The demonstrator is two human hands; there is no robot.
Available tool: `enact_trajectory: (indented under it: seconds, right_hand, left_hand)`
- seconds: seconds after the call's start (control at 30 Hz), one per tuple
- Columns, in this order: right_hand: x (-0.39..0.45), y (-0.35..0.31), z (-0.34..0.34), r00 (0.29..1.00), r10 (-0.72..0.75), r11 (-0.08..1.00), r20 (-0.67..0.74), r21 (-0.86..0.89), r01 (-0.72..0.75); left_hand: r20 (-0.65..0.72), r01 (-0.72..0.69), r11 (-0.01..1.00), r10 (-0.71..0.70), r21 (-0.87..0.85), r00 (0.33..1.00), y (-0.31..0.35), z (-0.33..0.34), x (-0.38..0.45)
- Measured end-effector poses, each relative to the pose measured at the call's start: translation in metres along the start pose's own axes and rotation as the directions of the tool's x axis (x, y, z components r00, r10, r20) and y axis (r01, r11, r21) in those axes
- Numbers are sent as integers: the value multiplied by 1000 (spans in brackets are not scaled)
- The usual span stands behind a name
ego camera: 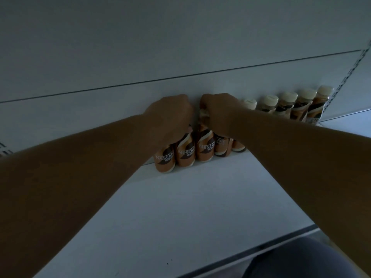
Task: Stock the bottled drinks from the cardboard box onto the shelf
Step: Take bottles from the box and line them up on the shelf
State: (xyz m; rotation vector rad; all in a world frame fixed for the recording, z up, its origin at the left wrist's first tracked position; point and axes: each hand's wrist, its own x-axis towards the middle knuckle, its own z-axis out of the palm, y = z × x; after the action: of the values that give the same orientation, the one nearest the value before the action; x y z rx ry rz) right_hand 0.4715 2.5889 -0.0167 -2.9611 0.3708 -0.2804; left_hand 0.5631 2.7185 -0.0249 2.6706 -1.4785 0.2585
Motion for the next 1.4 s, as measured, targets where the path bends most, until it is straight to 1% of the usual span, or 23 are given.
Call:
enact_trajectory:
  seconds: [0.07,0.17,0.27,0.33,0.47,0.6,0.67,0.77,0.87,0.97,1.0,1.1,1.17,1.27,1.33,1.4]
  right_hand:
    - [0,0,0,1000,0,1000,-7,10,0]
    - [3,2,-1,1000,30,999,-5,14,-30]
    - [5,3,0,999,42,999,-6,10,-42]
    - [6,3,2,999,47,999,-9,13,-47]
    - [10,-1,1,997,77,997,2,10,-77]
    - [10,-4,0,995,101,995,1,-10,-101]
    - [8,-4,0,995,104,995,-2,-6,-104]
    - [5,-6,0,993,118,993,0,18,-118]
    - [1,-9,-1,992,127,991,0,33,-127]
    - [-4,-11,-1,991,136,989,-17,67,-135]
    - [-6,-11,-1,991,135,988,-25,78,-132]
    - [-12,-9,-4,992,121,989,-46,96,-116]
    - [-19,0,-10,990,120,989,-75,102,-112]
    - [-30,26,-19,983,119,989,-138,99,-106]
    - [-37,48,-24,978,135,990,-159,66,-126]
    - [-41,68,-27,981,139,990,-136,38,-135]
  left_hand:
    - [4,5,1000,-5,9,1000,3,-1,-1]
    - [8,-25,997,24,72,1000,10,-5,-2]
    - [0,-38,994,38,99,999,11,-5,-2]
    - [-11,-37,994,38,99,999,10,-3,-3]
    - [-24,7,998,-5,70,1000,11,-4,-6]
    - [-3,-34,988,35,148,999,14,-6,-8]
    - [6,-29,991,28,133,1000,13,-6,-7]
    - [-3,10,999,-10,49,1000,12,-6,-6]
    - [-25,-16,996,18,85,1000,13,-4,-7]
    - [-34,33,999,-32,33,999,12,-4,-6]
    - [-34,33,998,-31,57,999,12,-5,-6]
    - [-40,-44,963,57,268,998,20,-12,-10]
    - [-54,-69,945,90,318,994,24,-16,-9]
    - [-152,-125,945,177,302,972,32,-15,2]
    - [-155,-174,962,209,212,966,45,-15,11]
    - [-136,-212,970,228,120,964,59,-12,22]
